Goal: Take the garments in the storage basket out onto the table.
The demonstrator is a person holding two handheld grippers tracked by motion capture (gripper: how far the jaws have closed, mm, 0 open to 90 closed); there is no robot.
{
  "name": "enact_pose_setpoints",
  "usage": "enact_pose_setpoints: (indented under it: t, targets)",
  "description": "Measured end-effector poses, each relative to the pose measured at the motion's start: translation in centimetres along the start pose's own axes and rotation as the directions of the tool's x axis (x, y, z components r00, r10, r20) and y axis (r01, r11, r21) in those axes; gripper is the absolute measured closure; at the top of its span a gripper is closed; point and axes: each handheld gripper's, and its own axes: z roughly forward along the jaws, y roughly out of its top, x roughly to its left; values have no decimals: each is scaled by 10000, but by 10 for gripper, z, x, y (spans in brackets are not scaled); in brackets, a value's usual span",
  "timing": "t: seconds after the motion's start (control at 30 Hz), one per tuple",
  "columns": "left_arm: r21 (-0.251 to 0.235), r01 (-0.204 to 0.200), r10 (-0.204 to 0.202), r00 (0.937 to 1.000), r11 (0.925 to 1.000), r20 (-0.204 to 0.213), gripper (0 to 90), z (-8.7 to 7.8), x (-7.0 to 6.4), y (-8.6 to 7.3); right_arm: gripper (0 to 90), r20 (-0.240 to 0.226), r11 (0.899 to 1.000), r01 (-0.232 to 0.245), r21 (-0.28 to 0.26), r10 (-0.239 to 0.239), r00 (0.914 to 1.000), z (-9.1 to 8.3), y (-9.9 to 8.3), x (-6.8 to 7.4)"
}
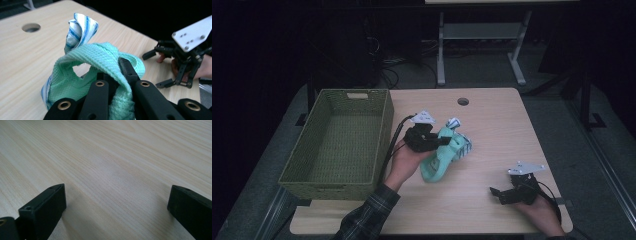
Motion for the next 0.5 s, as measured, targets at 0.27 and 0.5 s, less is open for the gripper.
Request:
enact_pose_setpoints:
  t: [0.27, 0.5]
  targets:
    - [735, -225, 220, 9997, 9970, 77, 845, 29, -4, -12, 14, -4, 10000, -2, 6, 2, 10000, 0, 0, 0]
    - [1208, -351, 331, 9993, 9921, 185, 839, 50, -7, -22, 14, -3, 10000, 6, 1, -6, 10000, 0, 0, 0]
